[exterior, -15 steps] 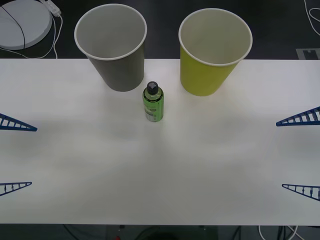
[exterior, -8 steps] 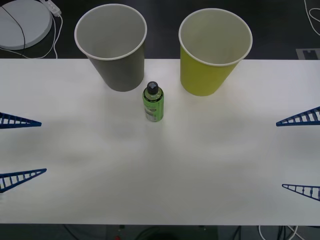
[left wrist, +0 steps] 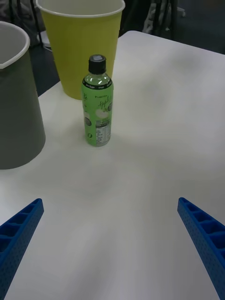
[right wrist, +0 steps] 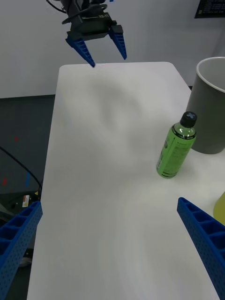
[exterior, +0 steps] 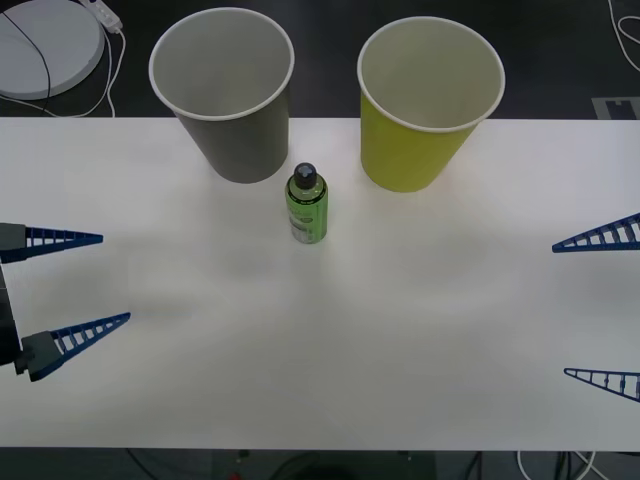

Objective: Put the can into the green bin and the plastic bottle into the gray bin

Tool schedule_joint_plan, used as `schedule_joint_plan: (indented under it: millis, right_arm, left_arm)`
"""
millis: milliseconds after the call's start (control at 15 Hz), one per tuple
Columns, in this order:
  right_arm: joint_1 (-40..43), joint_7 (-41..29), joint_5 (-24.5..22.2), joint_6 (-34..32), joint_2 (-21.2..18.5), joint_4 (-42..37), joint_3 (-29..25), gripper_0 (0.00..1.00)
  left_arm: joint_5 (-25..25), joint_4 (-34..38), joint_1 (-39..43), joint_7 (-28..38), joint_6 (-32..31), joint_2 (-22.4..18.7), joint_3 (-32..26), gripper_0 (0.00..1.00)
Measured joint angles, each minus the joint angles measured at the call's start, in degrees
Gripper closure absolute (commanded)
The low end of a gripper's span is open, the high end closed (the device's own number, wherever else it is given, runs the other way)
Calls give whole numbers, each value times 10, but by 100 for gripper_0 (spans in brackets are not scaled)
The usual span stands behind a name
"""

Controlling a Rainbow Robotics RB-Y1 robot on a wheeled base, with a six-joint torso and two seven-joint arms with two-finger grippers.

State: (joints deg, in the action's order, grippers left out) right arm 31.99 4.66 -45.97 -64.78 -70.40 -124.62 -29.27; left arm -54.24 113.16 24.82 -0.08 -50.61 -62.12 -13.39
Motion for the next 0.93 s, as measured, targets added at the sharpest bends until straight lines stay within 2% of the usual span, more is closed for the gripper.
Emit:
schedule_joint_plan:
  millis: [400,933]
  right_arm:
    - [0,0,0,0,0,0,0,0]
    - [0,0,0,0,0,0,0,0]
  left_arm:
    - [-23,17,-12,4,79,39,52,0]
    - [-118,16,-65,22,173,87,138,0]
